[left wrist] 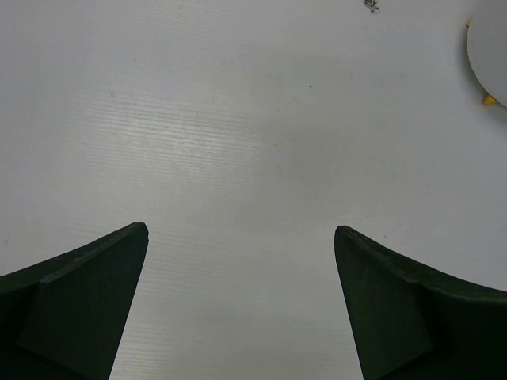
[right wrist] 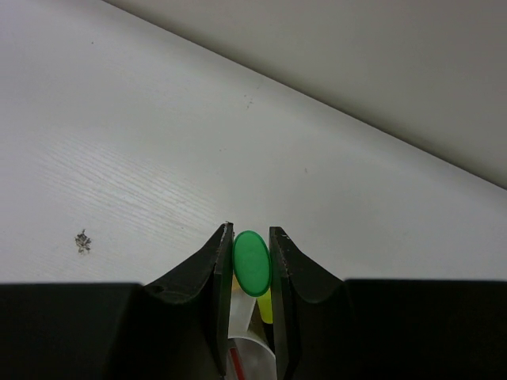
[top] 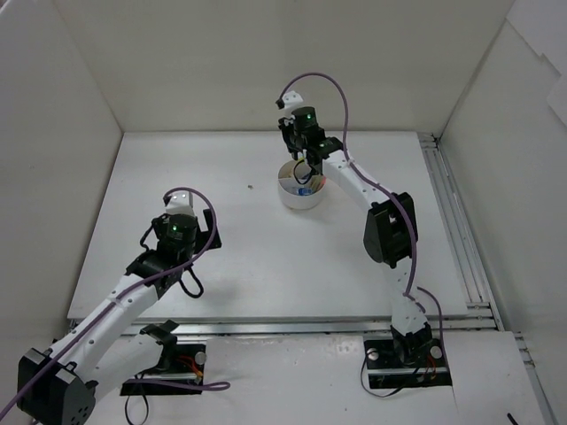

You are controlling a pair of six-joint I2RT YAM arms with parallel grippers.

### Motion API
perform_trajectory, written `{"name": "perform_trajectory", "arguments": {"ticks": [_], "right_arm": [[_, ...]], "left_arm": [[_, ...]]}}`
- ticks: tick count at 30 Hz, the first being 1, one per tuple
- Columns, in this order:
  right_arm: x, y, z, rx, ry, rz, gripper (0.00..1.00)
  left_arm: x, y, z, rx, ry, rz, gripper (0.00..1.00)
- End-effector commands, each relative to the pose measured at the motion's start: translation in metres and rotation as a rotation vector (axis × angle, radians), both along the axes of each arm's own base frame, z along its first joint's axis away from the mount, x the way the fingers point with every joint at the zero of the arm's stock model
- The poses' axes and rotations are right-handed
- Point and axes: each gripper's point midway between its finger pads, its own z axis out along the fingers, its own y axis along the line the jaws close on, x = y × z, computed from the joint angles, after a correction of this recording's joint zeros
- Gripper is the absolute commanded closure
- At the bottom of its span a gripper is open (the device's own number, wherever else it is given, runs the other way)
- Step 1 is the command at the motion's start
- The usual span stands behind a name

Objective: Sort the stationery into containers
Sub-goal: Place the stationery in the storage box.

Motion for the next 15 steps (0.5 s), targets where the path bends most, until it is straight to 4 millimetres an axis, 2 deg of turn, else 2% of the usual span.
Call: {"name": "perform_trajectory", "arguments": {"ticks": [1,3,6,9,12,13,15], "right_arm": [[0.007,-0.003,0.016,-0.008,-0.045,-0.015,1.00],[0.004,-0.006,0.011,-0.025,-0.025,-0.021,1.00],[0.002,-0.010,0.020,-0.030,-0.039,-0.031,1.00],[0.001,-0.012,0.036,-0.022,-0.065,-0.037,1.00],[-0.002,-0.012,0.059,-0.001,-0.101,-0.038,1.00],[-0.004,-0.014,0.073,0.011,-0.120,-0.041,1.00],[-0.007,-0.015,0.085,0.029,-0.135,-0.042,1.00]], "left_arm": [[0.012,-0.006,0.012,-0.024,-0.044,-0.019,0.00],[0.012,-0.007,0.012,-0.022,-0.042,-0.029,0.00],[0.014,-0.008,0.012,-0.022,-0.041,-0.034,0.00],[0.014,-0.011,0.011,-0.023,-0.036,-0.050,0.00],[0.016,-0.011,0.011,-0.026,-0.038,-0.052,0.00],[0.016,-0.011,0.011,-0.028,-0.038,-0.055,0.00],[0.016,-0.013,0.011,-0.028,-0.038,-0.066,0.00]]}}
